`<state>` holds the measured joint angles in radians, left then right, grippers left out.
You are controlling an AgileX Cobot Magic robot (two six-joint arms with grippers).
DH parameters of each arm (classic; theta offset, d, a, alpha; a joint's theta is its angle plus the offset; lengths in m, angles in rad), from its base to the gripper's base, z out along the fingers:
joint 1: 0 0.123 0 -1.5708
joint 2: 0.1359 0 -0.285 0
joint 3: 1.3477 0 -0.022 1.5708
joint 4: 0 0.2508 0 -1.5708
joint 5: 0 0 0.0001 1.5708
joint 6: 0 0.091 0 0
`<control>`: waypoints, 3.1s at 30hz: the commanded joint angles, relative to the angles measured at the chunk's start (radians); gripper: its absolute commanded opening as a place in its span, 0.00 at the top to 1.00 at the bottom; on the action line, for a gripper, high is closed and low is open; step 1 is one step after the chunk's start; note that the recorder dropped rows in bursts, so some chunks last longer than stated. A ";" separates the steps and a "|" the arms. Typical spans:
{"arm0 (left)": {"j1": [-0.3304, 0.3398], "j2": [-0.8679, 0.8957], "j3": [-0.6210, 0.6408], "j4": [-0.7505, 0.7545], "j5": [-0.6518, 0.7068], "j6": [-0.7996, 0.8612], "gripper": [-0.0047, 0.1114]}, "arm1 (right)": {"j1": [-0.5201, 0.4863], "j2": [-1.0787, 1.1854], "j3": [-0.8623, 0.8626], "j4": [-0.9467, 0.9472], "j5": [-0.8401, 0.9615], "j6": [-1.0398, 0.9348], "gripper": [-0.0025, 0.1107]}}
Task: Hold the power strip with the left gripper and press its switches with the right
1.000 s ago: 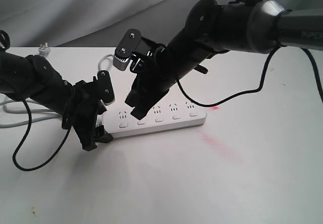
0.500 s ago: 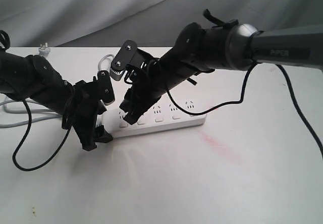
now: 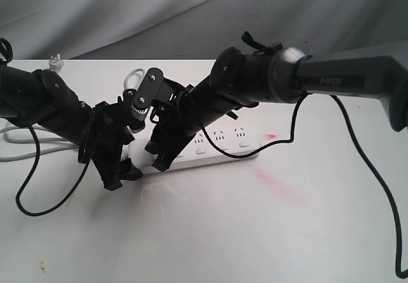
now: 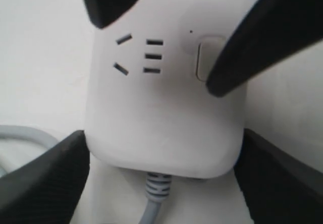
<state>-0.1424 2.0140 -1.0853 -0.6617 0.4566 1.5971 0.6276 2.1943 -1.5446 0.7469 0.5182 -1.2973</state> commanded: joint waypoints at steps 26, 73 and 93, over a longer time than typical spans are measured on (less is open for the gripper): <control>0.002 0.001 -0.002 0.017 -0.023 0.005 0.40 | 0.001 0.039 -0.005 0.008 -0.046 -0.136 0.62; 0.002 0.001 -0.002 0.017 -0.023 0.005 0.40 | 0.001 0.119 0.012 -0.037 0.012 -0.302 0.56; 0.002 0.001 -0.002 0.017 -0.023 0.005 0.40 | -0.020 0.142 0.012 -0.074 0.005 -0.296 0.57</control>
<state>-0.1424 2.0140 -1.0853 -0.6599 0.4528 1.5971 0.6224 2.2787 -1.5630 0.7763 0.5011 -1.5790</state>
